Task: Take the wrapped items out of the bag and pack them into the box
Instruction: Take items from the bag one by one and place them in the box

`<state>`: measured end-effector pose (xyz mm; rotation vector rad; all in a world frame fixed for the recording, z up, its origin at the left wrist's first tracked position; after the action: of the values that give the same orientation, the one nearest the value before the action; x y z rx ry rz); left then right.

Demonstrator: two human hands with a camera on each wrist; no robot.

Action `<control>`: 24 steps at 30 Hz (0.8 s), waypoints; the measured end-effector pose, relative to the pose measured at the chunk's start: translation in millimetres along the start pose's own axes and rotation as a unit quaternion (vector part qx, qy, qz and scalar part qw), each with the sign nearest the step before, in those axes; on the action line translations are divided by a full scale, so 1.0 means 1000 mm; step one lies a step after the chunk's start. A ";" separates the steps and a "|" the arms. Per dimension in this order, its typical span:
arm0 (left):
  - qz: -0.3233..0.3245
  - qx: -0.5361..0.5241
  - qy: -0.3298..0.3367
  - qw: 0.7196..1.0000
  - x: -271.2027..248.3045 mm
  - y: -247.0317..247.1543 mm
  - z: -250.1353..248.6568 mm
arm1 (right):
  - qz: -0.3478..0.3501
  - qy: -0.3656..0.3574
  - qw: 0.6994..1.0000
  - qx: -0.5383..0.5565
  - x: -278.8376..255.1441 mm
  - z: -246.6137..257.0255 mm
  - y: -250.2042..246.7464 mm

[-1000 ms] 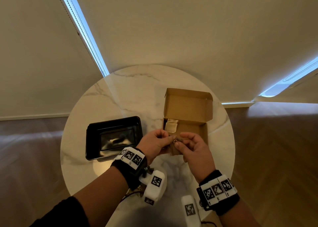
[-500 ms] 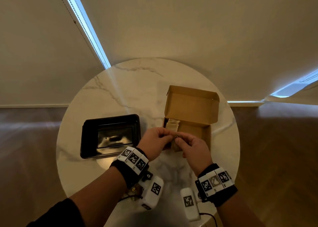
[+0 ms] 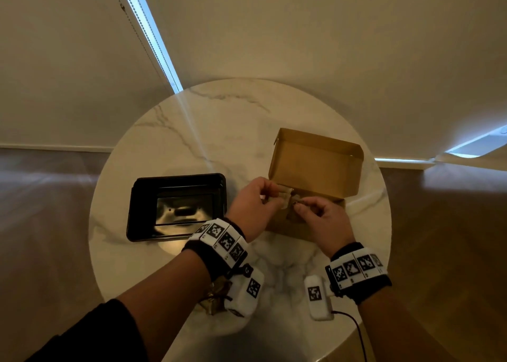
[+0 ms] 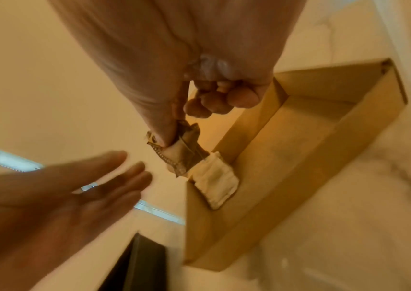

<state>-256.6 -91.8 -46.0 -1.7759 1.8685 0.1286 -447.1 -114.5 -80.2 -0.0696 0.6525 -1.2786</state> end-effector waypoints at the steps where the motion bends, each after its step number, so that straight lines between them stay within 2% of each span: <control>1: 0.002 0.008 -0.001 1.000 -0.004 -0.004 0.001 | -0.008 0.009 1.000 -0.024 0.006 -0.006 0.000; 7: 0.031 0.053 -0.011 0.998 -0.056 -0.038 0.027 | -0.013 0.033 0.980 -0.196 0.036 -0.026 0.007; 9: 0.048 0.079 -0.020 0.996 -0.079 -0.049 0.039 | -0.023 0.028 0.975 -0.218 0.040 -0.028 0.010; 16: 0.042 0.060 -0.086 0.994 -0.134 -0.075 0.082 | -0.068 0.063 0.982 -0.166 0.042 -0.028 0.020; 21: 0.027 0.075 -0.069 0.994 -0.146 -0.086 0.083 | -0.088 0.059 0.985 -0.136 0.031 -0.015 0.014; 24: 0.030 0.129 -0.052 0.990 -0.153 -0.093 0.083 | -0.096 0.012 0.988 -0.124 -0.002 0.002 0.005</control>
<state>-145.8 69.5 -19.7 -1.5112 1.7756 0.0007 -441.8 -112.0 -79.5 -0.3294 0.8395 -1.3778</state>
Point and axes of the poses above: each hand's wrist, its own x-axis towards the middle knuckle, its own y-axis out of the palm, z = x × y, the point moved 3 cm from there along x, towards the middle knuckle, and after that the axes turned 5 degrees about z, right-handed, at the moved point
